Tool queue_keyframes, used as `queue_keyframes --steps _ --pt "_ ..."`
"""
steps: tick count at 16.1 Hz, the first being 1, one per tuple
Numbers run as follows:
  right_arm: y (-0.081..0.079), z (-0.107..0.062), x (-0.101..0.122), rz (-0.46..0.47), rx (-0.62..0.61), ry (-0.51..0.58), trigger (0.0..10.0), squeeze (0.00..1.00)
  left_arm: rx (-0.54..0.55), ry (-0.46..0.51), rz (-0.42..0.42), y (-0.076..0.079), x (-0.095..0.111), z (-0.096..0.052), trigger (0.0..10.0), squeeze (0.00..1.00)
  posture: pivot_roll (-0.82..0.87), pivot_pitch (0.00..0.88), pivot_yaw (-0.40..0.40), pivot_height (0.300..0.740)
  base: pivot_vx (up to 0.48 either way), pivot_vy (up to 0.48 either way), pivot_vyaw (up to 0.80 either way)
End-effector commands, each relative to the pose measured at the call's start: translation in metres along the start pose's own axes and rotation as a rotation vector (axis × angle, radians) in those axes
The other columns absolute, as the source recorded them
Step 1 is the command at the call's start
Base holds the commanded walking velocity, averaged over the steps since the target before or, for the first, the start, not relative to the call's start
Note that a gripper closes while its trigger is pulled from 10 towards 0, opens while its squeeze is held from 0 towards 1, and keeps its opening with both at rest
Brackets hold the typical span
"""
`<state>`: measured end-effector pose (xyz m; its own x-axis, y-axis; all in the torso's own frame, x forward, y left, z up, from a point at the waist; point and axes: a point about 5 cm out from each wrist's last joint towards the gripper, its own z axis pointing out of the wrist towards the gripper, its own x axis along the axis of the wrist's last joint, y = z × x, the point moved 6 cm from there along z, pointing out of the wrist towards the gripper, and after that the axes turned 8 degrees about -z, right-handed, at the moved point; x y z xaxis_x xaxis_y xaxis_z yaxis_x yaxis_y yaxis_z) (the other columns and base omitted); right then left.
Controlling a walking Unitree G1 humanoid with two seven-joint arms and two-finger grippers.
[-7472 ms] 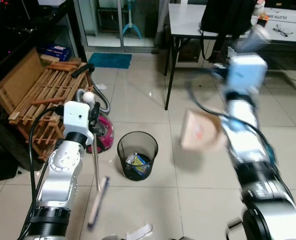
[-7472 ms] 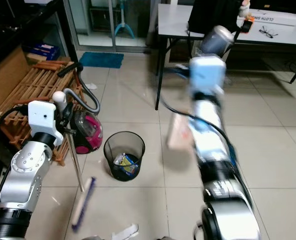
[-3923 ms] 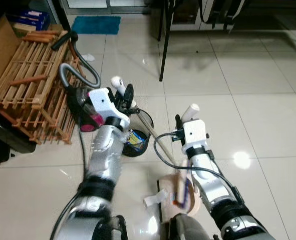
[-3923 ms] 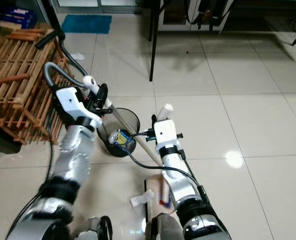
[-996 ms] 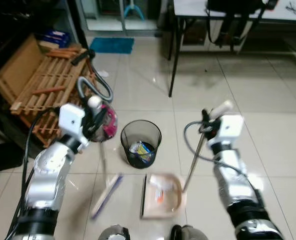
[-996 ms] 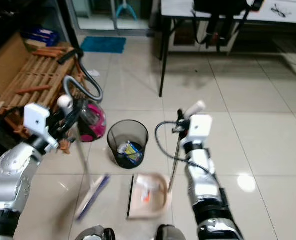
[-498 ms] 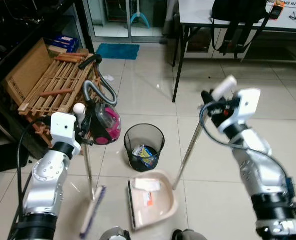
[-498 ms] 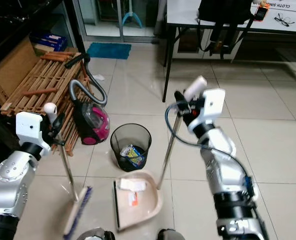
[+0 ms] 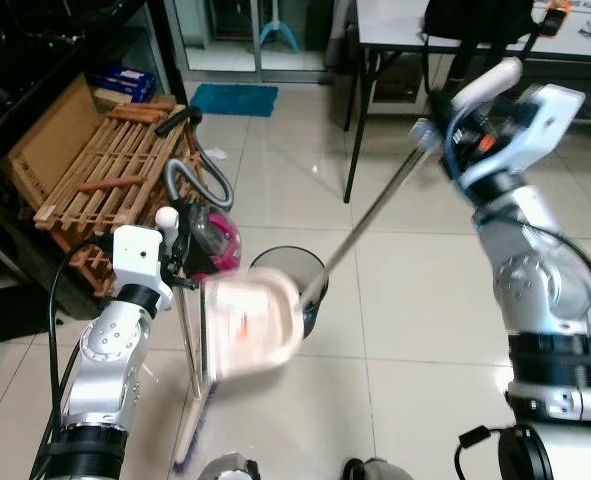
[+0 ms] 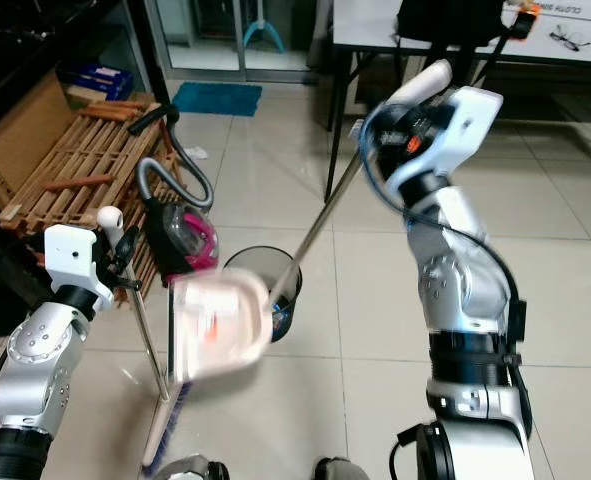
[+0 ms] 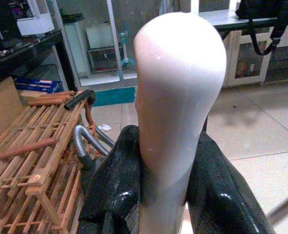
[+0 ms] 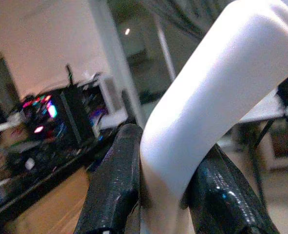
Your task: Sweep floor
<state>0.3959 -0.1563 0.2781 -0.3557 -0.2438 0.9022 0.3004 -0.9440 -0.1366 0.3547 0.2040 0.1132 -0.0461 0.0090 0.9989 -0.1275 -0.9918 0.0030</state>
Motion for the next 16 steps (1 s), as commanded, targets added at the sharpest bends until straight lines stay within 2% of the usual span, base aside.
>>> queue_keyframes --steps 1,3,5,6,8,10,13,16 --pt "0.005 0.005 0.022 -0.020 -0.036 0.086 10.0 0.00 -0.004 0.039 0.014 0.003 0.010 0.002 10.0 0.00 -0.03 0.000 0.031 0.740 0.000 0.000 0.00" --pt "0.008 0.011 0.038 -0.032 -0.079 0.159 10.0 0.00 -0.002 0.044 0.014 0.003 0.012 0.002 10.0 0.00 -0.03 0.000 0.029 0.740 0.000 0.000 0.00" --pt "0.008 0.015 0.046 -0.084 -0.101 0.211 10.0 0.00 -0.003 0.045 0.016 0.003 0.012 0.002 10.0 0.00 -0.02 0.000 0.027 0.740 0.000 0.000 0.00" --pt "0.001 0.019 0.051 -0.160 -0.103 0.260 10.0 0.00 0.000 0.046 0.017 0.002 0.012 0.001 10.0 0.00 -0.02 0.000 0.026 0.740 0.000 0.000 0.00" --pt "-0.011 0.022 0.046 -0.253 -0.073 0.276 10.0 0.00 0.000 0.046 0.018 0.003 0.012 0.001 10.0 0.00 -0.02 0.000 0.025 0.740 0.000 0.000 0.00" --pt "-0.022 0.023 0.041 -0.300 -0.047 0.293 10.0 0.00 -0.001 0.048 0.019 0.004 0.012 0.001 10.0 0.00 -0.01 0.000 0.022 0.740 0.000 0.000 0.00" --pt "-0.056 0.021 0.025 -0.376 0.055 0.332 10.0 0.00 -0.006 0.050 0.024 0.008 0.011 0.000 10.0 0.00 -0.01 0.000 0.016 0.740 0.000 0.000 0.00" --pt "-0.093 0.005 0.009 -0.476 0.186 0.375 10.0 0.00 -0.009 0.053 0.035 0.008 0.011 0.000 10.0 0.00 -0.01 0.000 0.016 0.740 0.000 0.000 0.00"
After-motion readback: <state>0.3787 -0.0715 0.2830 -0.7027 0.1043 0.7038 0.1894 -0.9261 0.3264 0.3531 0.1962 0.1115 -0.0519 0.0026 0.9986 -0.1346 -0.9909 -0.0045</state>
